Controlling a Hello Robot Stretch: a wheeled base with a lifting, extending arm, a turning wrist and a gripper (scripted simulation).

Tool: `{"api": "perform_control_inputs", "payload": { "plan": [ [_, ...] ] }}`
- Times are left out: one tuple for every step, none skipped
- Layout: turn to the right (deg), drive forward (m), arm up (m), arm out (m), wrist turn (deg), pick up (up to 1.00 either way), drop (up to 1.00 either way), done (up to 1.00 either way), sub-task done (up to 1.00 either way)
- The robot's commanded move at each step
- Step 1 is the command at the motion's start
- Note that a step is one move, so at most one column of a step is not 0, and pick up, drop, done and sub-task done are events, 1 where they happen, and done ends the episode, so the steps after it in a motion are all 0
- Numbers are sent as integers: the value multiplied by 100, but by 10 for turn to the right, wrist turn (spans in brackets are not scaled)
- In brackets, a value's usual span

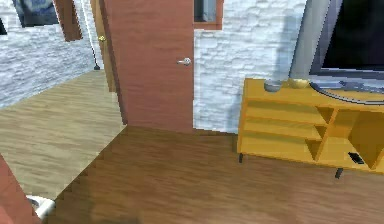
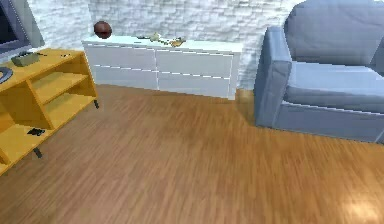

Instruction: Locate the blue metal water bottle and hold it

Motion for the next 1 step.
{"api": "perform_control_inputs", "payload": {
  "plan": [
    [-30, 0, 0, 0, 0, 0, 0, 0, 0]
  ]
}}
